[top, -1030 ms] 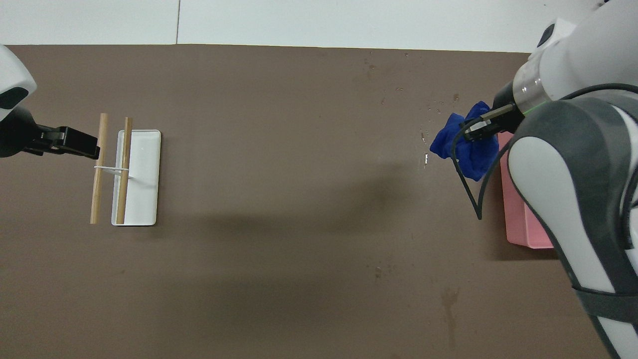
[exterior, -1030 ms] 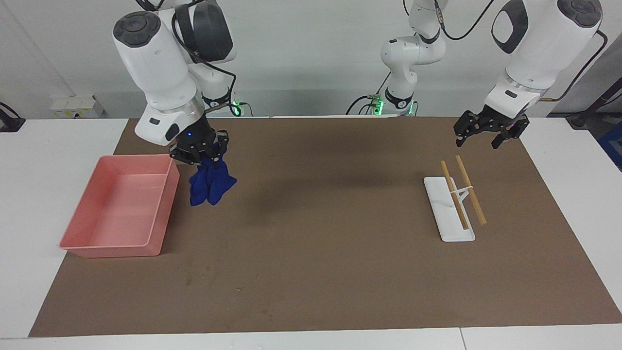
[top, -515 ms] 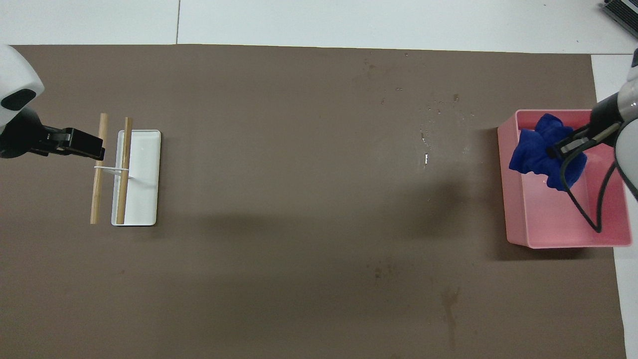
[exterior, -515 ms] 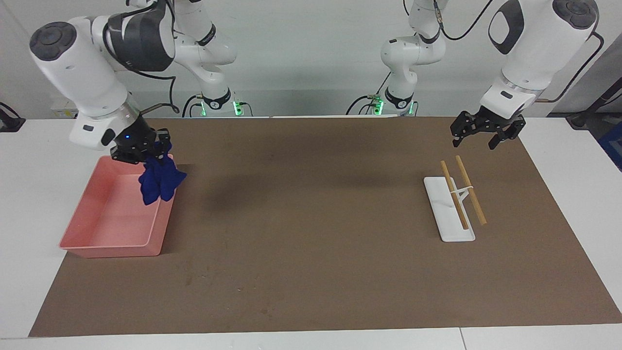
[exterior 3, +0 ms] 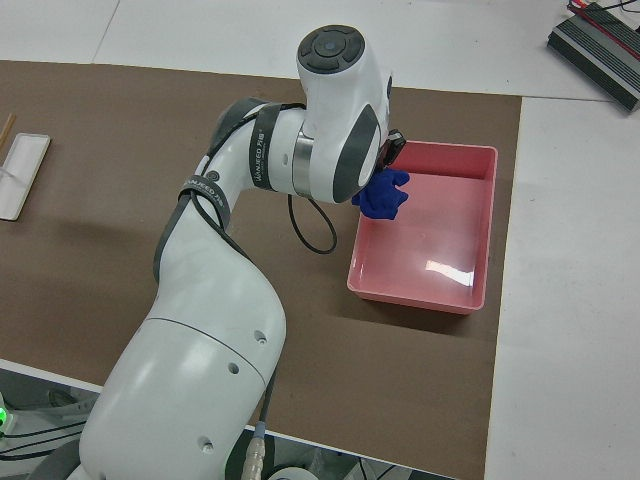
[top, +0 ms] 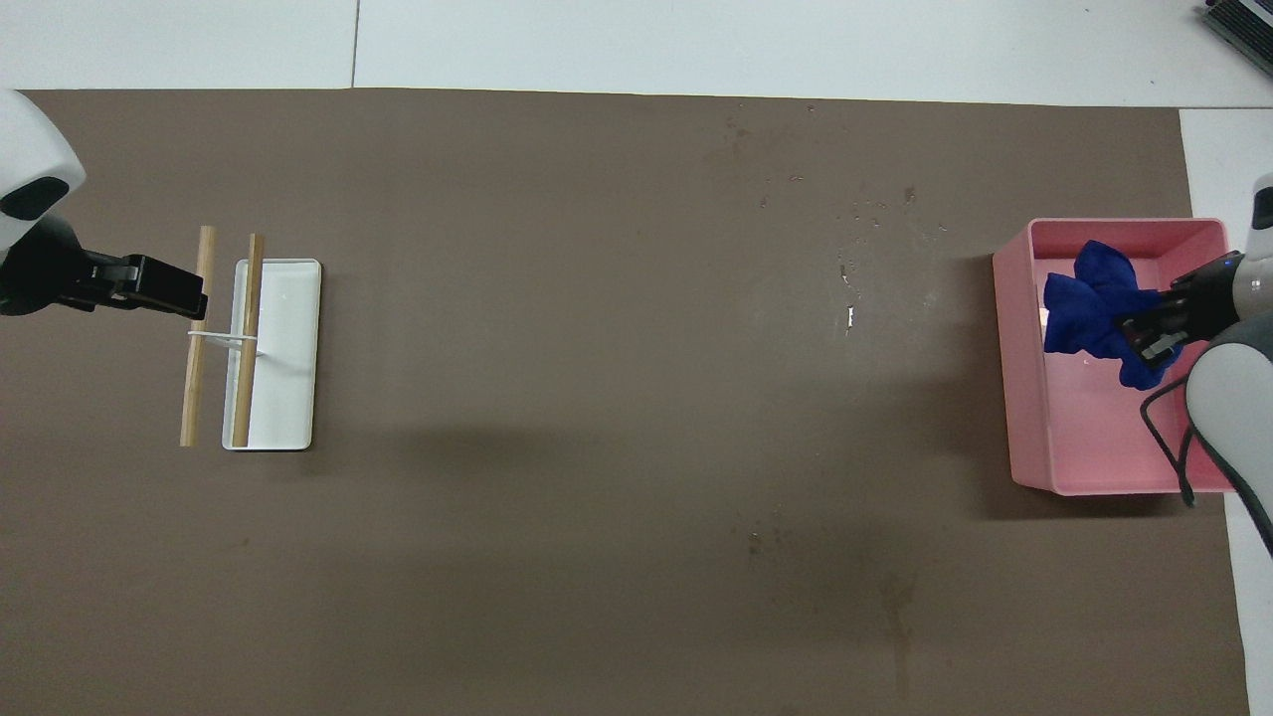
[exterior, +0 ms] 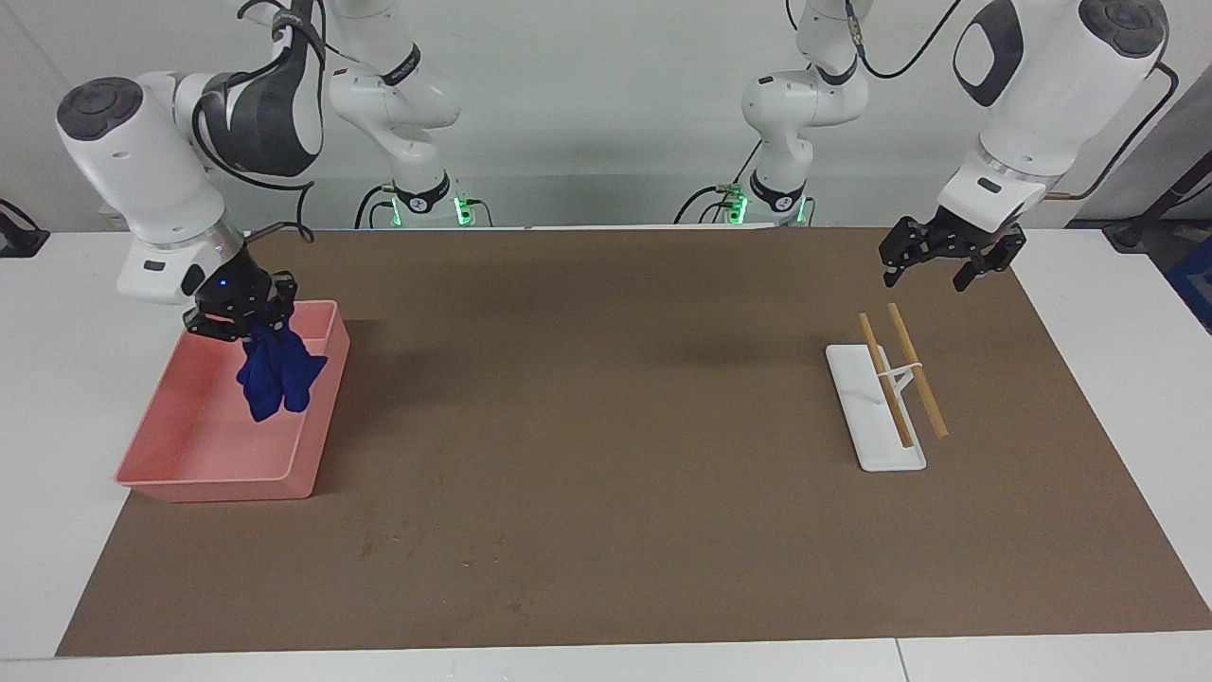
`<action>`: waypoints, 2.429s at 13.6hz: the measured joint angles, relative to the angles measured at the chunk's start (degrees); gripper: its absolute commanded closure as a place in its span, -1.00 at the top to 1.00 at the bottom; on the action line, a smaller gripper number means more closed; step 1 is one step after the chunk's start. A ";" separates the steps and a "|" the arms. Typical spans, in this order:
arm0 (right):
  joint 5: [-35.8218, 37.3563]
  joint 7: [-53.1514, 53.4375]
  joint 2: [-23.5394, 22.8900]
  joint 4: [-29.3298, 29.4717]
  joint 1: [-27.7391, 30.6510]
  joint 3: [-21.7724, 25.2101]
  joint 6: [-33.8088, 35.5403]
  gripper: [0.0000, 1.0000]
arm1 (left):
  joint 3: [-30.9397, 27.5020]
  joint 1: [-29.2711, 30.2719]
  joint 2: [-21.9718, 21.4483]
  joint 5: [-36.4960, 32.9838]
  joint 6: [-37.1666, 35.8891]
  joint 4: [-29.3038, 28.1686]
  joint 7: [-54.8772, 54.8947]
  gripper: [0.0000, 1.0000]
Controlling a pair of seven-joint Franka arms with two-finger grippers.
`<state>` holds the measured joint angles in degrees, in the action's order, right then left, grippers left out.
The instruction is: Wipe water with towel using both arms
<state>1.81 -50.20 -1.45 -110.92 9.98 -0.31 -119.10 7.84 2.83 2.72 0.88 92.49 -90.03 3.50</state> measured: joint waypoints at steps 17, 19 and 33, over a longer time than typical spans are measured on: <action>-0.41 -1.41 -2.11 3.06 2.08 -1.15 0.31 1.00 | 0.00 0.00 0.00 0.00 0.00 0.00 0.00 1.00; -0.43 7.67 -0.16 6.28 -2.16 -1.33 6.49 1.00 | 0.00 0.00 0.00 0.00 0.00 0.00 0.00 1.00; -2.32 46.53 1.75 18.19 -12.65 -5.93 22.89 1.00 | -0.01 0.00 0.00 0.00 0.00 -0.01 0.00 1.00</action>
<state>-0.51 -3.67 0.30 -92.73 -2.67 -6.23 -96.21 7.84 2.83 2.72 0.88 92.49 -90.04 3.50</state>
